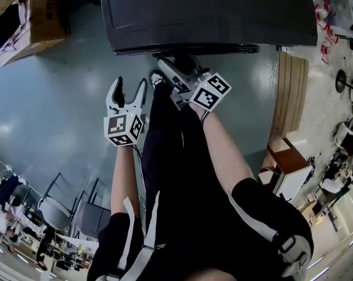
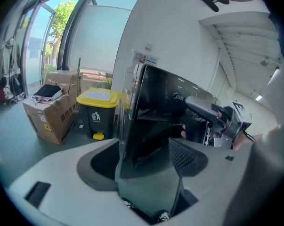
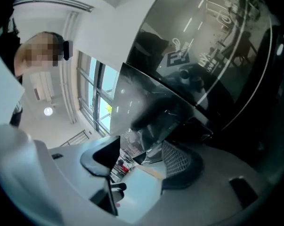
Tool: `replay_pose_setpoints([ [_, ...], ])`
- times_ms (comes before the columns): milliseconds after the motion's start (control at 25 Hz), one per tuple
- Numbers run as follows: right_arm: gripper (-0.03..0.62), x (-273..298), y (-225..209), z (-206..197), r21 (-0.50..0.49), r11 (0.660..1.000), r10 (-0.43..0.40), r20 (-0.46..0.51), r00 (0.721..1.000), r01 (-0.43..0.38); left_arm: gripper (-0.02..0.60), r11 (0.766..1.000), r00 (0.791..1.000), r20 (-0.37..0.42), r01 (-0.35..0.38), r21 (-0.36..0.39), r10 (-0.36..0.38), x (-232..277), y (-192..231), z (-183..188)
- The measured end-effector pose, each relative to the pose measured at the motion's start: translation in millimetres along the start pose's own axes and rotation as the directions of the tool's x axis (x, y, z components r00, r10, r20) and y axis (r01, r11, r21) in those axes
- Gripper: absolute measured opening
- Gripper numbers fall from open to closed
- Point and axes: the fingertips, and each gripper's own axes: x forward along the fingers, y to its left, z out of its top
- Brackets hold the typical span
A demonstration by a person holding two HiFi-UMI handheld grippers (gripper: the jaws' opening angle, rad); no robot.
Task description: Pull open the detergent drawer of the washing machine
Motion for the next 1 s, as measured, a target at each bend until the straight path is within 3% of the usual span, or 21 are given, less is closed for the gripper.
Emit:
replay_pose_setpoints([
  [160, 0.278, 3, 4, 2, 0.114, 0.987, 0.103, 0.079, 0.992, -0.112, 0.334, 1.000, 0.999, -0.026, 0.020, 0.006, -0.020, 2, -2, -15],
  [320, 0.268, -1, 3, 10, 0.137, 0.979, 0.137, 0.116, 0.984, -0.152, 0.334, 1.000, 0.999, -0.038, 0.023, -0.013, -0.023, 5, -5, -26],
  [600, 0.229, 1, 6, -1, 0.085, 0.987, 0.134, 0.053, 0.990, -0.138, 0.334, 0.999, 0.999, -0.020, 0.031, -0.018, -0.032, 6, -3, -25],
  [1000, 0.241, -2, 9, -2, 0.045, 0.995, 0.087, 0.042, 0.995, -0.088, 0.334, 1.000, 1.000, 0.010, 0.023, -0.010, -0.023, 0, 3, -10],
])
